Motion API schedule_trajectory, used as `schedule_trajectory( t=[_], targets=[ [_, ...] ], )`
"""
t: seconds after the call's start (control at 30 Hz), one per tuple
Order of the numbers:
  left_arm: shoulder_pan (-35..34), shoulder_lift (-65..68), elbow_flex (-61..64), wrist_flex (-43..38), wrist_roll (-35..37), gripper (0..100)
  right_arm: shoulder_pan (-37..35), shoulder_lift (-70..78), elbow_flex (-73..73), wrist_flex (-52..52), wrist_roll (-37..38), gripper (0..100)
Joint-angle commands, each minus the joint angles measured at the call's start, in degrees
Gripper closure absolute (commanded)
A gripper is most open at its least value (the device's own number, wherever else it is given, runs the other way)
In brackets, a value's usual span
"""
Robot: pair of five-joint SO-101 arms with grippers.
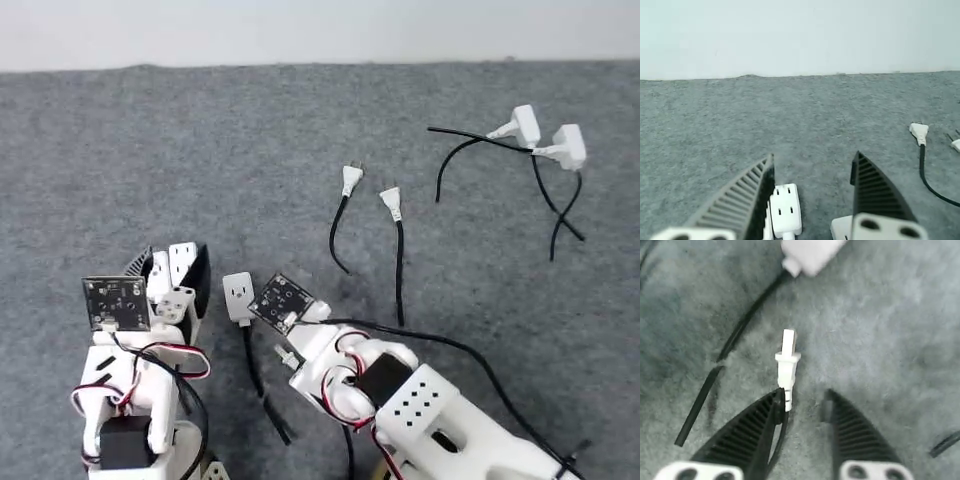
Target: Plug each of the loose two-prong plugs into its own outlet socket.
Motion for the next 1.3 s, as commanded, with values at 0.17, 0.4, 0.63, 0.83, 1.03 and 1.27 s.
schedule_trajectory(
  t=[0.17,0.4,0.63,0.83,1.03,1.27],
  targets=[
    [1.4,-1.1,-1.3,-1.6,0.8,75,-2.6,-0.8,3.3,-4.1,-2.7,81.2],
    [1.3,-1.1,-1.2,-1.6,0.8,75,-3.1,-0.8,6.0,-8.7,-2.7,81.2],
    [1.1,-1.1,-1.2,-1.8,0.8,75,-3.1,0.7,5.8,-10.7,-2.7,81.2],
    [1.0,-1.1,-1.4,-1.8,0.8,75,-6.9,13.2,2.0,-12.8,-2.7,81.2],
    [1.0,-1.1,-1.3,-1.8,0.8,75,-4.6,24.6,-4.1,-13.3,-2.7,81.2],
    [1.0,-1.1,-1.4,-1.6,0.8,75,-4.6,27.0,-5.9,-13.9,-2.2,99.8]
  ],
)
